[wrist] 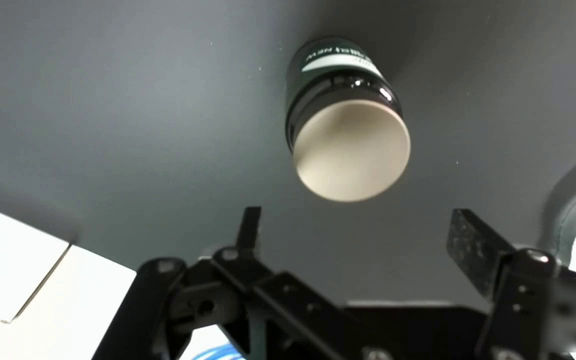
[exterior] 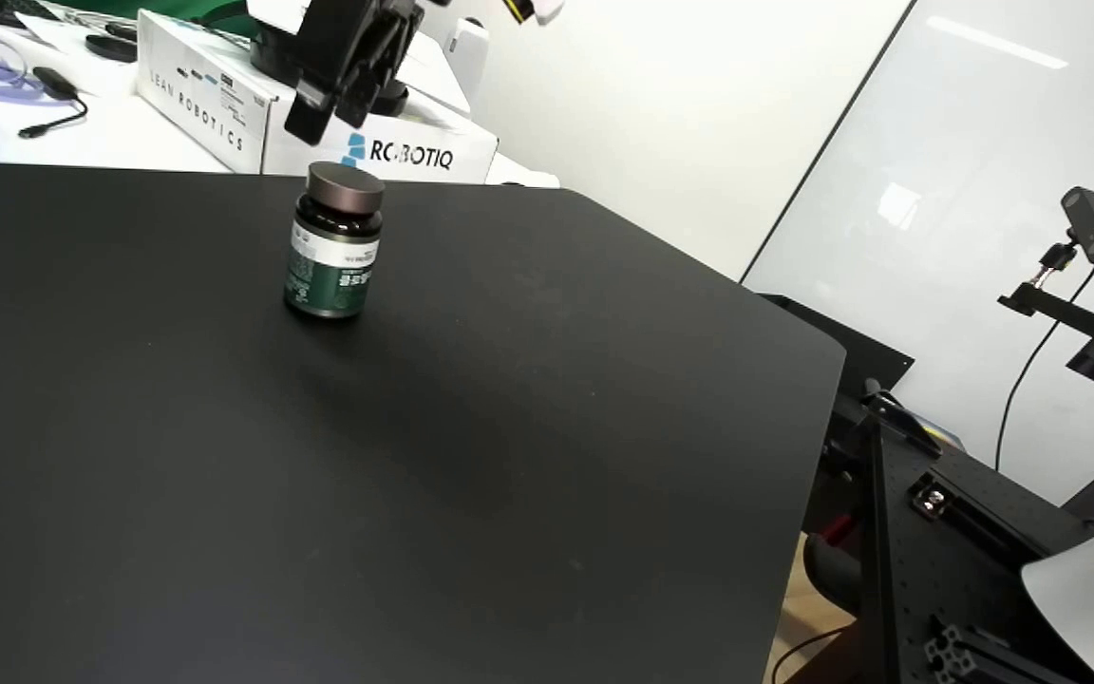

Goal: Move the object to the left side of the table

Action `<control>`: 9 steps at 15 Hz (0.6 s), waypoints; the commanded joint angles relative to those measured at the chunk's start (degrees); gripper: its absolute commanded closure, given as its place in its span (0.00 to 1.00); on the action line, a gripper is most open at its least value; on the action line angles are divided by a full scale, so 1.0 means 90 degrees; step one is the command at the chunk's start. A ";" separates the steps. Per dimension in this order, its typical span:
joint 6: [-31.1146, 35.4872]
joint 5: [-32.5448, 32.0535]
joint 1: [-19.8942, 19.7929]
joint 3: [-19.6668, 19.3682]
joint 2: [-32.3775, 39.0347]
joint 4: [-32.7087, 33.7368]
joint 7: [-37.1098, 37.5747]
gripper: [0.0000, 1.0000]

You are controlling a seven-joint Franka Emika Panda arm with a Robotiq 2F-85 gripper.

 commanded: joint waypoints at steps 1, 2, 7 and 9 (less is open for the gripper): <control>-0.0459 0.0032 0.0010 0.0059 -0.0806 -0.0087 -0.0011 0.00; -0.0527 0.0029 0.0016 0.0072 -0.1013 -0.0142 -0.0024 0.00; -0.0839 -0.0004 0.0106 0.0017 -0.1303 -0.0019 -0.0006 0.00; -0.0904 -0.0004 0.0113 0.0015 -0.1411 -0.0034 -0.0005 0.00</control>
